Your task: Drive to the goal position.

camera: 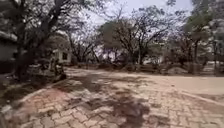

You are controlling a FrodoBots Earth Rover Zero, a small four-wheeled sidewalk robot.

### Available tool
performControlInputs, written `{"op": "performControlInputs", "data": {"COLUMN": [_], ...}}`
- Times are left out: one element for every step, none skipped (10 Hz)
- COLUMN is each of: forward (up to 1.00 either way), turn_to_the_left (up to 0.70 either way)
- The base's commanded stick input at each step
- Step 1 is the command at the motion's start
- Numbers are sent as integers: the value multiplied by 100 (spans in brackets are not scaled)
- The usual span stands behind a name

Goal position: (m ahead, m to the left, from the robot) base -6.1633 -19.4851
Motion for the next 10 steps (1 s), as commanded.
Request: {"op": "performControlInputs", "data": {"forward": [70, 70, 70, 70, 70, 70, 70, 70, 70, 70], "turn_to_the_left": [0, 0, 0, 0, 0, 0, -15, -32, -35, -35]}}
